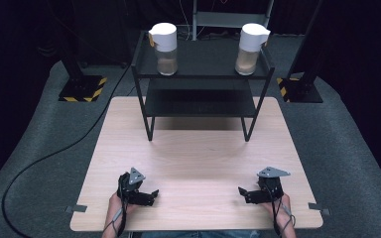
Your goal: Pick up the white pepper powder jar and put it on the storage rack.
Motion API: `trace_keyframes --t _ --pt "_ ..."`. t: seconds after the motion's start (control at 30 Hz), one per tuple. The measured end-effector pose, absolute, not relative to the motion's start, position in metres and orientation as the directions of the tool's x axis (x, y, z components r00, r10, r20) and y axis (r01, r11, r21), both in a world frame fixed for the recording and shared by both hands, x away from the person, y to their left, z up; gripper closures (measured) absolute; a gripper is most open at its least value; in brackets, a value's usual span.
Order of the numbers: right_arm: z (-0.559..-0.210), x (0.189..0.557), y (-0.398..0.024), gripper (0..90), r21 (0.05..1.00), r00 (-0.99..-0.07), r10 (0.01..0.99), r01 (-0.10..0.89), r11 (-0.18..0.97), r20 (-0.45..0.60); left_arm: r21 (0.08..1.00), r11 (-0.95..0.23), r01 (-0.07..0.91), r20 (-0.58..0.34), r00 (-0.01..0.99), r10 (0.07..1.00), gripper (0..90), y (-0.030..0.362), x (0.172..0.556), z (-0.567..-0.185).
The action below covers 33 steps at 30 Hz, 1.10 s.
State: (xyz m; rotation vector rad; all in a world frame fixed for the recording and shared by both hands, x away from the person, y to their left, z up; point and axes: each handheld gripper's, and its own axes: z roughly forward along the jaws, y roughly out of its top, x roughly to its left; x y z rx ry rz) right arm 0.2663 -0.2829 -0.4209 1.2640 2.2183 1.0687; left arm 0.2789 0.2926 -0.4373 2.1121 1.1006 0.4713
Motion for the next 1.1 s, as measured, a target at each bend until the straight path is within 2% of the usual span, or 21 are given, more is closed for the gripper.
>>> trace_keyframes --t 0.33,1.1 --pt "-0.442 0.256 -0.290 0.0 0.799 -0.524 0.848 0.544 0.257 0.083 0.724 -0.394 0.566 -0.001 0.572 0.820 1.5 0.292 0.279 -0.437" --pt "-0.442 0.252 -0.283 0.2 0.801 -0.492 0.869 0.540 0.258 0.051 0.723 -0.402 0.562 0.001 0.580 0.814 1.6 0.288 0.278 -0.437"
